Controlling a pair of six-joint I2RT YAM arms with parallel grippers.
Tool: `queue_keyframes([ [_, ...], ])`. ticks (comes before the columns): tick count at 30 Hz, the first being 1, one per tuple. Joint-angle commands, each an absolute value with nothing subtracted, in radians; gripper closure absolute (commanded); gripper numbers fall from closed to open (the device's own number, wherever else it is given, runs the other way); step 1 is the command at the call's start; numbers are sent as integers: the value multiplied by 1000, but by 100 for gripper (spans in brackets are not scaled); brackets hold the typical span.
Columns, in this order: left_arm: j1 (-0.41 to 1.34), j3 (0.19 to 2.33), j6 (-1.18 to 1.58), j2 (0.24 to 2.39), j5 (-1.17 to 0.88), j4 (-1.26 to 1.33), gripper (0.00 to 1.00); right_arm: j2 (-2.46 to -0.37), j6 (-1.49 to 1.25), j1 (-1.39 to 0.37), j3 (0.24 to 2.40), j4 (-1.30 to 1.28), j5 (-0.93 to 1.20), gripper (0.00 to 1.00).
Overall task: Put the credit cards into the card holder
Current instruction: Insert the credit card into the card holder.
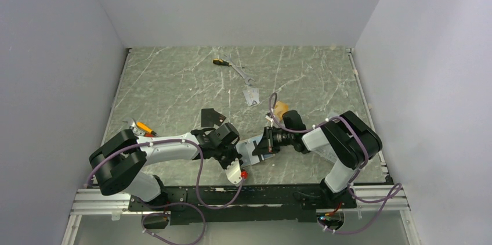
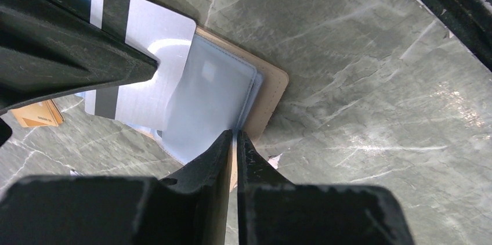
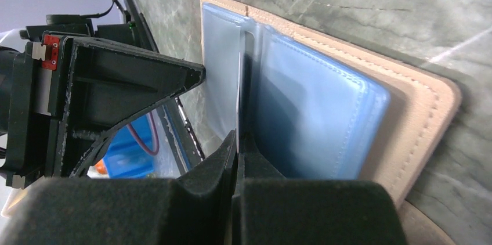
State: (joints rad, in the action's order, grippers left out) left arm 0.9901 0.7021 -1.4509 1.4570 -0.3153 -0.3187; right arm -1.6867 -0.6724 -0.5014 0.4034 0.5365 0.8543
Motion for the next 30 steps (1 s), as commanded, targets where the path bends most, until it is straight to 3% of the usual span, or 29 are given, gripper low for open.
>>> queue_keyframes([
  [1,996,702,-1456,1437,-324,-321,86,-1715,-612,-529,430,454,838,100],
  [9,996,701,-1456,1433,-326,-325,84,-1705,-591,-524,483,337,754,100],
  [18,997,692,-1455,1423,-327,-331,85,-1661,-535,-470,542,222,698,66],
  [30,999,680,-1453,1417,-318,-310,86,-1641,-494,-440,593,115,767,57],
])
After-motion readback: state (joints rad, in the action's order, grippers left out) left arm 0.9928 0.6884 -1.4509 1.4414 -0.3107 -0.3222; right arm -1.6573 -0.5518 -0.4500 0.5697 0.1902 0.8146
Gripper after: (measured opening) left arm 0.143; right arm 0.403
